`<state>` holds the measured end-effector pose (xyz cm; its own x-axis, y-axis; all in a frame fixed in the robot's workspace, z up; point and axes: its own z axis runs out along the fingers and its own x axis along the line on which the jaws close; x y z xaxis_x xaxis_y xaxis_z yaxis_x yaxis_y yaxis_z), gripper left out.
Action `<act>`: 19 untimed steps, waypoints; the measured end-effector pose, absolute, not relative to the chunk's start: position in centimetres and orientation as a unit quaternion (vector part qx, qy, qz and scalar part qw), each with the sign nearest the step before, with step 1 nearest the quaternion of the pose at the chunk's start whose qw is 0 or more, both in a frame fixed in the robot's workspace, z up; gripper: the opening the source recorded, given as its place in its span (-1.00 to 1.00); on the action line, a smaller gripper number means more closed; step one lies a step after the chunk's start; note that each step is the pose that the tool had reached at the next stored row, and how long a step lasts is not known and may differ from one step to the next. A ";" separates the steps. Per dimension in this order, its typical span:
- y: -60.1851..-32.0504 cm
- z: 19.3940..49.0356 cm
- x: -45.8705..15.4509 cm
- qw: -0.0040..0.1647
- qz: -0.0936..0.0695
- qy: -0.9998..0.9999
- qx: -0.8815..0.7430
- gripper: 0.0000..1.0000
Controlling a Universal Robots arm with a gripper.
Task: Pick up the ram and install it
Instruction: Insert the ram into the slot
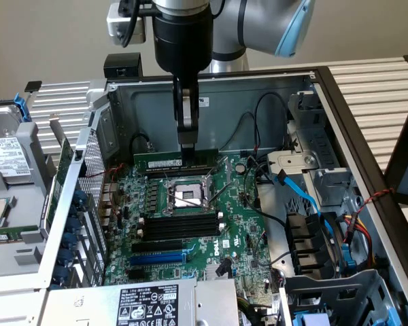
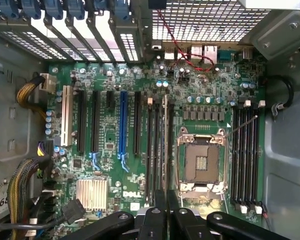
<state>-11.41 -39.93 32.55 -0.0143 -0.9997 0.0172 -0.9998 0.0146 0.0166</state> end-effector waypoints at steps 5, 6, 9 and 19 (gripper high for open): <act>-39.9 32.5 -11.4 0.013 0.002 -0.712 0.702 -0.75; -39.9 32.4 -11.4 0.013 0.003 -0.714 0.700 -0.75; -39.9 32.1 -11.4 0.011 0.004 -0.720 0.694 -0.75; -40.0 30.7 -11.4 0.007 0.007 -0.728 0.686 -0.75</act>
<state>-11.43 -39.96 30.73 -0.0595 -0.9981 0.0188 -0.9982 0.0595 -0.0006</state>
